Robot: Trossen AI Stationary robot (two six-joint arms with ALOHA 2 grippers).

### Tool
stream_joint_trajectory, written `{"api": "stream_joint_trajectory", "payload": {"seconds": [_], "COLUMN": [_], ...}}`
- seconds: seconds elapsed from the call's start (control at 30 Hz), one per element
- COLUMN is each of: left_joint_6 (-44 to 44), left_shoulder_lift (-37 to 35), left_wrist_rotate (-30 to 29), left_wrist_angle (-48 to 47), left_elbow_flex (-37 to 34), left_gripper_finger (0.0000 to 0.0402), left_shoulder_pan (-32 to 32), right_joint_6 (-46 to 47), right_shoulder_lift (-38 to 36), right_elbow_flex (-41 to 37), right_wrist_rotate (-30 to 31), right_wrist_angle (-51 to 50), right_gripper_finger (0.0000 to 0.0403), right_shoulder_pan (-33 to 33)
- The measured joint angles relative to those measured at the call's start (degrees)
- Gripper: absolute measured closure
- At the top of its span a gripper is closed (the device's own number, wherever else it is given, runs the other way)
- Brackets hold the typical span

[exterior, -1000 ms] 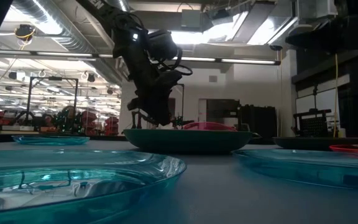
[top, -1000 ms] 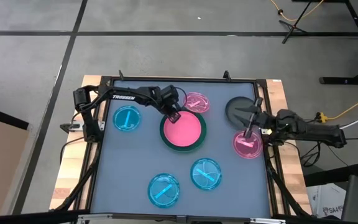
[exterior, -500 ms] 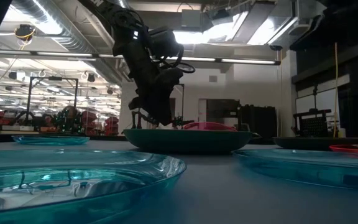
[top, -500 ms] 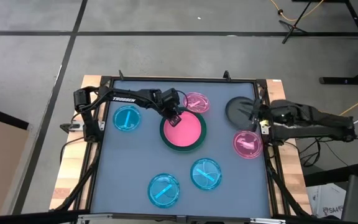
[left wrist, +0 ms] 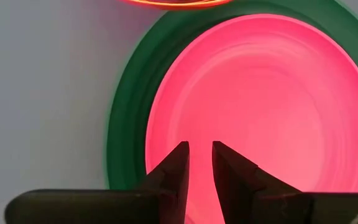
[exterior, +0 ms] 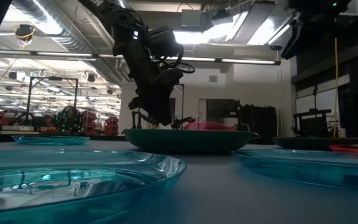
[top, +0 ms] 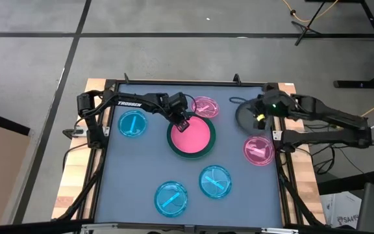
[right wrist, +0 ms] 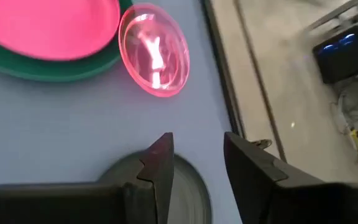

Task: Stack plastic plates
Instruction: Stack the black plate on top of the pink plate

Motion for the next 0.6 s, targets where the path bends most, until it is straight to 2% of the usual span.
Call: {"api": "stream_joint_trajectory", "payload": {"seconds": [0.2, 0.6], "left_joint_6": [0.01, 0.04], "left_shoulder_lift": [0.00, 0.00], "left_wrist_rotate": [-0.07, -0.24], "left_wrist_angle": [-0.02, -0.02], "left_elbow_flex": [0.00, 0.00], "left_gripper_finger": [0.0338, 0.0338], "left_shoulder_pan": [0.00, -0.02], "right_joint_6": [-7.09, -20.34], "right_shoulder_lift": [6.82, 21.59], "right_elbow_flex": [0.64, 0.66], "right_wrist_rotate": [-11.17, -18.41], "right_wrist_angle": [0.33, 0.38], "right_gripper_finger": [0.0269, 0.0269], "right_shoulder_pan": [-12.14, -33.15]}}
